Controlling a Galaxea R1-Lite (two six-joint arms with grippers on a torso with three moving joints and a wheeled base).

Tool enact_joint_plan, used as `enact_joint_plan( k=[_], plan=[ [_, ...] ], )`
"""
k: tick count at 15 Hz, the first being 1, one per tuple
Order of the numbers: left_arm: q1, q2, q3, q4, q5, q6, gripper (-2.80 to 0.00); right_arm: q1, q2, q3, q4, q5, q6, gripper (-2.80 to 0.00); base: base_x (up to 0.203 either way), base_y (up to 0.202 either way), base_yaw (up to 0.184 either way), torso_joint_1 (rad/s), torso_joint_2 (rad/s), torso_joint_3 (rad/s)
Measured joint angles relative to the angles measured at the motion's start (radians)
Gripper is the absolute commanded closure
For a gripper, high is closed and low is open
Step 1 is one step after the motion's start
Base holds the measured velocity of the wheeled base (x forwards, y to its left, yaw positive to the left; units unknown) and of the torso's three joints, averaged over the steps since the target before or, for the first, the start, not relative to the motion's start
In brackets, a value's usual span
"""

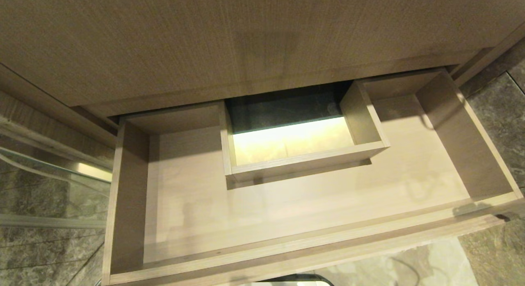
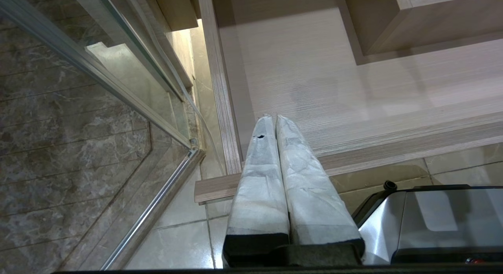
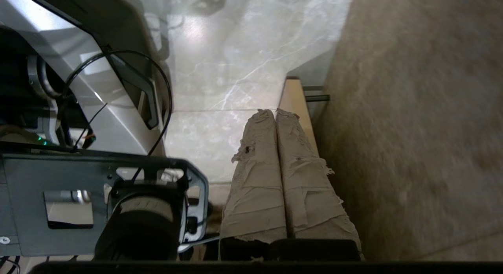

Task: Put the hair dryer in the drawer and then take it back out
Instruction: Close the drawer

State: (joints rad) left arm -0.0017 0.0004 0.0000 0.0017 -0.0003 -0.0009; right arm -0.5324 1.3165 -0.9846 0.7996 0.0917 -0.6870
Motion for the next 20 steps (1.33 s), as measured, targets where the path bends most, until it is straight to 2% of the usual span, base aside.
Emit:
enact_joint_plan(
  k=[5, 9, 14, 17, 18, 20],
  plan=[
    [0.0, 0.0, 0.0, 0.0, 0.0, 0.0, 0.0, 0.054, 0.208, -0.068, -0.039, 0.005, -0.002, 0.0, 0.0, 0.0, 0.0, 0.0, 0.0, 0.0],
    [0.0, 0.0, 0.0, 0.0, 0.0, 0.0, 0.0, 0.068, 0.262, -0.103, -0.176, 0.072, 0.0, 0.0, 0.0, 0.0, 0.0, 0.0, 0.0, 0.0],
    [0.0, 0.0, 0.0, 0.0, 0.0, 0.0, 0.0, 0.079, 0.24, -0.108, -0.582, 0.171, 0.073, 0.0, 0.0, 0.0, 0.0, 0.0, 0.0, 0.0],
    [0.0, 0.0, 0.0, 0.0, 0.0, 0.0, 0.0, 0.119, 0.233, -0.112, -0.878, 0.211, 0.212, 0.0, 0.0, 0.0, 0.0, 0.0, 0.0, 0.0],
    [0.0, 0.0, 0.0, 0.0, 0.0, 0.001, 0.0, 0.134, 0.232, -0.11, -0.953, 0.217, 0.255, 0.0, 0.0, 0.0, 0.0, 0.0, 0.0, 0.0],
    [0.001, 0.0, 0.0, 0.0, 0.0, 0.0, 0.0, 0.144, 0.228, -0.121, -1.014, 0.217, 0.276, 0.0, 0.0, 0.0, 0.0, 0.0, 0.0, 0.0]
  ],
)
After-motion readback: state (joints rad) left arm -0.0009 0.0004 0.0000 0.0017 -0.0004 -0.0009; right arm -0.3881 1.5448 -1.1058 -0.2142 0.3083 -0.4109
